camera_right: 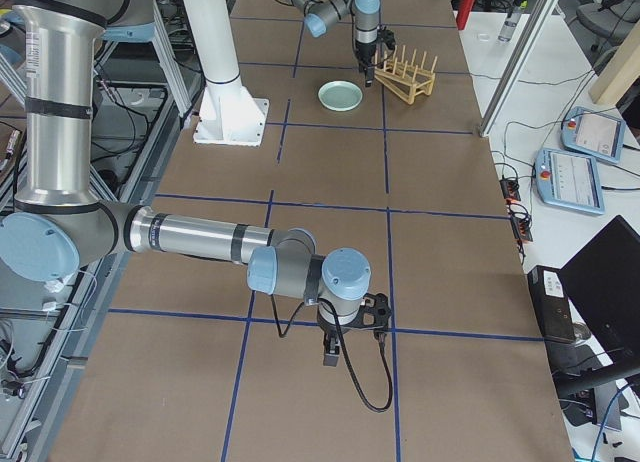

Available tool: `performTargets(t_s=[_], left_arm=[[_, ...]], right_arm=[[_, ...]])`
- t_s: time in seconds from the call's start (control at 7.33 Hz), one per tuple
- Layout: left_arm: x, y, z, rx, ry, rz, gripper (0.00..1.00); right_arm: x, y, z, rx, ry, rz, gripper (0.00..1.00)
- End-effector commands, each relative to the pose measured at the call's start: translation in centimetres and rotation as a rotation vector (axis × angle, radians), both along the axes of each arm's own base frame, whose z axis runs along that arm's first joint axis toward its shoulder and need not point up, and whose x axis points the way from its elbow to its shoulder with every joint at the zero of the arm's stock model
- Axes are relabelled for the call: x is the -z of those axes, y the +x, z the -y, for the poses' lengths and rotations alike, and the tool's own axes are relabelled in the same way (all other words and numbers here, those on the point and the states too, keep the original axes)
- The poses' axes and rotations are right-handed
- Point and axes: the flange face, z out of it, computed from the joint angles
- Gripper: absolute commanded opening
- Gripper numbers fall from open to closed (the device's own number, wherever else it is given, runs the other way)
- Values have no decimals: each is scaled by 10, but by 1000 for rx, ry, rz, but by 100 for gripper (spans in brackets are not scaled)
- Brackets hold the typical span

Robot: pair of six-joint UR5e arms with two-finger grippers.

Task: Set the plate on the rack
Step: 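Move the left gripper down over the pale green plate's rim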

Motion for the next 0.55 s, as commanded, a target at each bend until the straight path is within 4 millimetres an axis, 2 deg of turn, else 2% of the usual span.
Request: performTargets(t_s=[0.0, 0.14, 0.41], left_arm=[[-24, 43, -19, -20, 2, 85, 99], [-25, 47, -23, -26, 3, 83, 97], [-32, 54, -22, -33, 2, 89, 81]], right_arm=[[0, 0, 0, 0, 0, 0, 100], [0, -1, 0, 1, 0, 0, 100], [0, -1, 0, 1, 0, 0, 100]])
